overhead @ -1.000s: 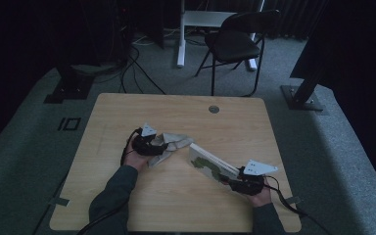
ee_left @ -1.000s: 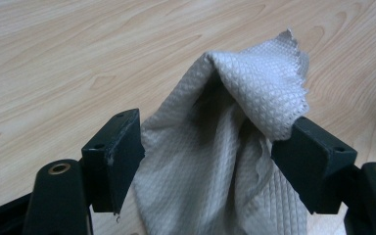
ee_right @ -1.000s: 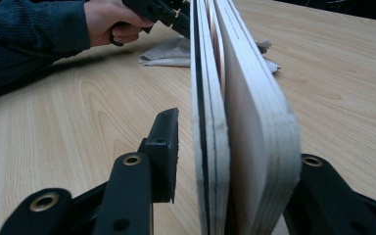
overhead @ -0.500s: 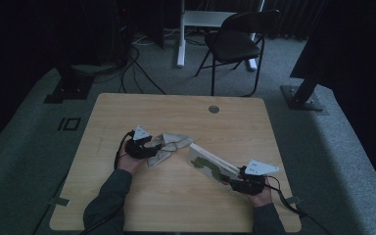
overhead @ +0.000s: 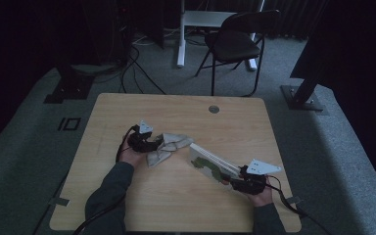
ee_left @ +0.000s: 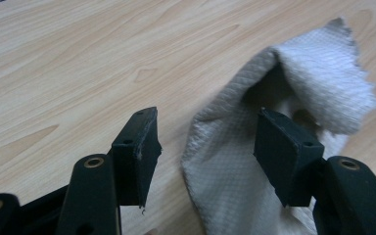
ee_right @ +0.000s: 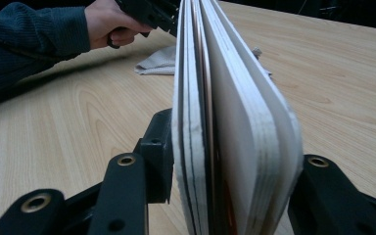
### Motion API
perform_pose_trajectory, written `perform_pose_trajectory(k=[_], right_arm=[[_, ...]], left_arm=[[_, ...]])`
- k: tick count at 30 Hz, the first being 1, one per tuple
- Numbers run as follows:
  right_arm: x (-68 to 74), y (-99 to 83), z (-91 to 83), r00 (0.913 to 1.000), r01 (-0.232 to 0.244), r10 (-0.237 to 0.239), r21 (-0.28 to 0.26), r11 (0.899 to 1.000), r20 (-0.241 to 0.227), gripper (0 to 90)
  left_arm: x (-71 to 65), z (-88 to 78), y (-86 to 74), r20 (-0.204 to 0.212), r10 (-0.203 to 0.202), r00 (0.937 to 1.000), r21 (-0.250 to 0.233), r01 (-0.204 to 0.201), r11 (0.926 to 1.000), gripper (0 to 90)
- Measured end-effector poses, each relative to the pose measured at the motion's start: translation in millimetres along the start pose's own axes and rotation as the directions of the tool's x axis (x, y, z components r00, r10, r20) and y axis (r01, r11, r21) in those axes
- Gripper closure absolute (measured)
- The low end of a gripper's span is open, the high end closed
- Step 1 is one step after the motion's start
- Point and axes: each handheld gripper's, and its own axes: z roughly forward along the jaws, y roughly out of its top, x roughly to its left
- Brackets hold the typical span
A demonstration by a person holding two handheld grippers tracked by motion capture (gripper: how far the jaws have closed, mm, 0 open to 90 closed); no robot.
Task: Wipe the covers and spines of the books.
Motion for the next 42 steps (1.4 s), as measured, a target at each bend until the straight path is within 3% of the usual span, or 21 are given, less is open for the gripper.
perform_pose_trajectory(k=[9,22,24,27,31,34,42], right_arm=[[-0.5,0.0,-0.2,1.0,-0.005,0.005,-0.005,1.0,0.0,56.7],[-0.5,-0.3,0.7,1.0,-0.006,0.006,0.0,1.0,-0.004,56.7],[-0.4,-0.4,0.7,1.0,-0.006,0.006,0.0,1.0,-0.005,56.7],[-0.5,-0.4,0.7,1.0,-0.006,0.006,0.001,1.0,-0.005,56.7],[-0.5,-0.5,0.8,1.0,-0.006,0.006,0.002,1.0,-0.005,56.7],[-0.6,-0.5,0.8,1.0,-0.007,0.007,0.002,1.0,-0.004,56.6],[-0.5,-0.6,0.8,1.0,-0.009,0.009,0.002,1.0,-0.003,56.6]], left_arm=[[-1.6,14.5,2.0,0.006,0.002,1.0,0.024,-0.002,0.9997,41.2],[-12.2,29.3,9.5,0.054,0.031,0.998,0.042,-0.033,0.9985,43.0],[-14.1,30.9,9.7,0.055,0.034,0.9979,0.048,-0.037,0.9982,47.2],[-16.3,31.5,9.2,0.052,0.037,0.9979,0.056,-0.04,0.9976,65.3],[-17.4,28.4,8.2,0.067,0.033,0.9972,0.047,-0.036,0.9982,80.9],[-19.7,25.3,8.1,0.081,0.032,0.9962,0.029,-0.034,0.999,85.3],[-31.1,15.3,8.6,0.103,0.059,0.993,-0.008,-0.058,0.9983,85.8]])
